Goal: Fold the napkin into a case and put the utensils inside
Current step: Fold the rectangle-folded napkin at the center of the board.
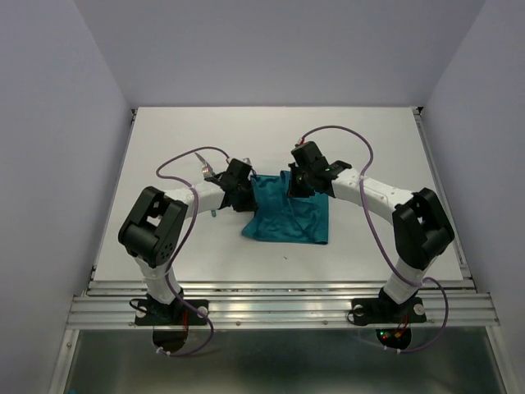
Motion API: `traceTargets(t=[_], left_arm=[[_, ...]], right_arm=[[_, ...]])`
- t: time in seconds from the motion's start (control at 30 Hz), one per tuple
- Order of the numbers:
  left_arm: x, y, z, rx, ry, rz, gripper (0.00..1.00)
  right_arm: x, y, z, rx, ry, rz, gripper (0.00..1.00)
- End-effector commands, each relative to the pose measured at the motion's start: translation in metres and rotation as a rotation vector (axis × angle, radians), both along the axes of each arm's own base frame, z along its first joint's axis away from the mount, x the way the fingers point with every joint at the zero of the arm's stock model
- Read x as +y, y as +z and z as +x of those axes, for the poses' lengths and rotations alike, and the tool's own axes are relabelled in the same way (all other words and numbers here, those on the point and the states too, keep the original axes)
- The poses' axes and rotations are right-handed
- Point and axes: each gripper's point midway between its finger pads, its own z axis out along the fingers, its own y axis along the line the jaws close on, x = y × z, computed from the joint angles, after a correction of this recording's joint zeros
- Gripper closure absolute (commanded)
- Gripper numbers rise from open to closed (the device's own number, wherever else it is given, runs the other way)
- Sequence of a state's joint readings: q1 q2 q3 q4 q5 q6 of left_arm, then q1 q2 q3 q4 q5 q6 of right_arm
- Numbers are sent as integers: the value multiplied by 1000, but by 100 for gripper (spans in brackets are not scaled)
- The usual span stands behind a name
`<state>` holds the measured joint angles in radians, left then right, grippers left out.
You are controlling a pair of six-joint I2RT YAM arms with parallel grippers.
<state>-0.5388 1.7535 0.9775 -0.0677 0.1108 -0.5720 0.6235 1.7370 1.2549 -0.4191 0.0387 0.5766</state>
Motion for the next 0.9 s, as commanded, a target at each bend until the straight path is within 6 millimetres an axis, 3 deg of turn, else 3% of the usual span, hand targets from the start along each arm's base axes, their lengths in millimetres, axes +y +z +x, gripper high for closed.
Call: traceTargets(t=[0.0,0.27,0.57,0.87], left_arm=[[-19,-4,-5,33,-32,-1,86],[-49,-6,-4,42,-71,-31,94],[-84,2,0,45,-88,-107,94],[-98,13,3,40,-35,-150,94]], right_arm=[[7,30,10,-77,-14,34,99],[-2,36,11,-98,-35,7,99],[-10,41,11,-116,-42,-31,99],[-11,49,12,-129,-24,-45,99]])
